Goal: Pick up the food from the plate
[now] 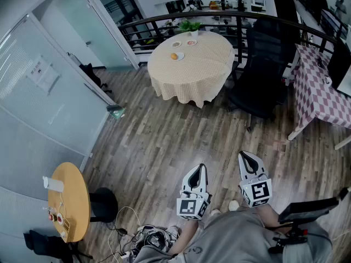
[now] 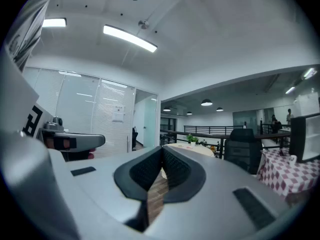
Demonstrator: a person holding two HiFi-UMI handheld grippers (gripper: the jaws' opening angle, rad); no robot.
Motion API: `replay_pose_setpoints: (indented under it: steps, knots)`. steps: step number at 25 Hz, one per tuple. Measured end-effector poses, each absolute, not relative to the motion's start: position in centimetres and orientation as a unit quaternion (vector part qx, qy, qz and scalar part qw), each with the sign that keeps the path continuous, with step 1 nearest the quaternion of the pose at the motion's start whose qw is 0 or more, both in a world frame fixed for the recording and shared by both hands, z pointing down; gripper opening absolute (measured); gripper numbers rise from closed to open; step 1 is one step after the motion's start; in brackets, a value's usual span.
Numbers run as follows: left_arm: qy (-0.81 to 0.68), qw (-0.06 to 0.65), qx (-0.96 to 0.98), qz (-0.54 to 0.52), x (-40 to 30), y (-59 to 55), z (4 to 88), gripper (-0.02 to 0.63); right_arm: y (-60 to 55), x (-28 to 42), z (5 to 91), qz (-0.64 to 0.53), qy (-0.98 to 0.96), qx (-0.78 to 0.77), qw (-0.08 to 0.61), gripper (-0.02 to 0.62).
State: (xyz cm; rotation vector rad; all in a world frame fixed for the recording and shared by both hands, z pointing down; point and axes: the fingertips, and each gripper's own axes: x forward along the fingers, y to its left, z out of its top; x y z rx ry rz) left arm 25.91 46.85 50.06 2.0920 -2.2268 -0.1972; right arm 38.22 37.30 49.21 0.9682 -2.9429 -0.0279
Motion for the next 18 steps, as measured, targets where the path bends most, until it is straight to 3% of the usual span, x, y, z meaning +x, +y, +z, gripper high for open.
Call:
replay_pose_setpoints:
  steps: [13, 18]
  knots:
    - [-0.737, 0.041, 0.67, -0.079, 28.2, 50.6, 50.1, 0.009, 42.2, 40.3, 49.8, 0.0, -0.957, 0.287, 0.025, 0.015]
    - [-0.74, 0.038, 0.668, -0.072, 29.4, 50.3, 50.2, 0.009, 41.2, 42.2, 49.6, 0.02, -0.958, 0.286, -0.005, 0.015]
